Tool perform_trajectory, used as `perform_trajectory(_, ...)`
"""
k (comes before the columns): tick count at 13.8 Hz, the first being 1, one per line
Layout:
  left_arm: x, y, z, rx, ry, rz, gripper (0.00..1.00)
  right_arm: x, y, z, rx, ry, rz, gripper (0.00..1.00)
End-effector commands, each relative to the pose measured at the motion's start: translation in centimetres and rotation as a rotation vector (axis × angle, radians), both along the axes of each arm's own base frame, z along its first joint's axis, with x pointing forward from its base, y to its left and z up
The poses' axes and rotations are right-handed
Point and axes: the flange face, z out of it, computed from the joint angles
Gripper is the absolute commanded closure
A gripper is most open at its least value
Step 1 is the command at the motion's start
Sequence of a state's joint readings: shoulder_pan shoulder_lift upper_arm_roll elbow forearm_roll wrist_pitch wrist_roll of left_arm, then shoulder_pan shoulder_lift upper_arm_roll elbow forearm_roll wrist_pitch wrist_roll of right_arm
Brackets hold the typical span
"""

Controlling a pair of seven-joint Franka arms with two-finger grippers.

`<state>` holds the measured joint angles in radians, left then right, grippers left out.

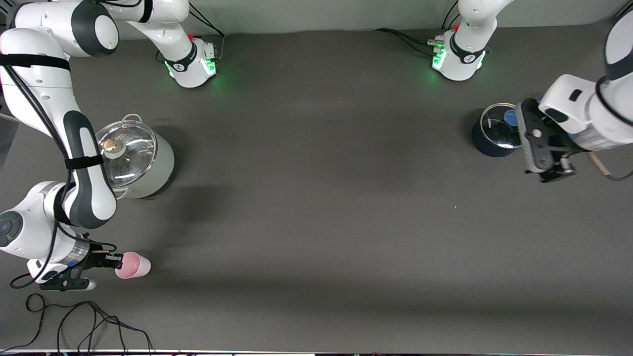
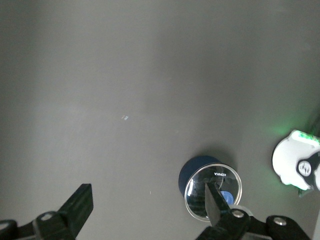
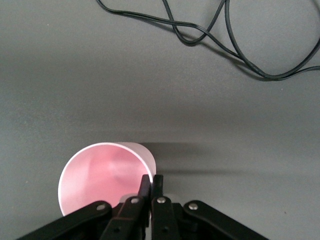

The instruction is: Transfer pink cup from left to right arm

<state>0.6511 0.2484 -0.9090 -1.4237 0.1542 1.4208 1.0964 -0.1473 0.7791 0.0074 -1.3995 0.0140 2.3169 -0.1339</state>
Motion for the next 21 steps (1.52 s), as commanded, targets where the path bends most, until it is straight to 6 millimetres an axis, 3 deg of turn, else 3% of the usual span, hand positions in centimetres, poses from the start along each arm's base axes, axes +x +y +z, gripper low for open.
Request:
perform_trajectory(1,-0.5,0.6,1.4,0.084,0.004,0.27,0.0,0.4,-0.2,-0.8,-0.013,-0.014,0.022,0.97)
perform_trajectory(2,-1.0,0.4,2.1,0.123,0.006,0.428,0.0,0.4,-0.2,-0.8,-0.013,-0.015,0.021,0.61)
perform_trajectory(3,-1.4,0.1,2.7,0.155,0.009,0.554,0.0,0.4,-0.2,-0.7,-0.013,-0.015,0.021,0.01)
perform_trajectory(6,-1.7,-0.4,3.6,0.196,0.006,0.869,0.0,0.5,-0.4,0.3,-0.016,-0.027,0.017,0.0)
perform_trajectory(8,-1.9,-0.7,3.6,0.218,0.019,0.971,0.0,0.6,-0.2,1.0,-0.014,-0.029,0.013,0.0)
perform_trajectory(10,-2.0,-1.0,3.6,0.236,0.017,1.042,0.0,0.5,0.6,3.0,-0.006,-0.013,0.015,0.0)
perform_trajectory(12,-2.8,-0.8,3.3,0.301,0.05,1.044,0.0,0.0,1.1,6.5,0.003,0.027,0.017,0.0)
perform_trajectory(15,-2.7,2.2,2.6,0.353,0.079,1.087,0.0,-1.7,1.6,14.2,0.02,0.083,0.008,0.0)
perform_trajectory(18,-2.3,4.1,2.6,0.355,0.067,1.121,0.0,-5.3,3.1,21.6,0.033,0.167,-0.009,0.0)
perform_trajectory(20,-2.3,3.7,2.5,0.352,0.075,1.13,0.0,-7.7,3.6,25.9,0.033,0.184,-0.002,0.0)
perform_trajectory(21,-2.3,3.2,2.4,0.352,0.071,1.121,0.0,-9.0,4.2,27.0,0.031,0.191,-0.002,0.0)
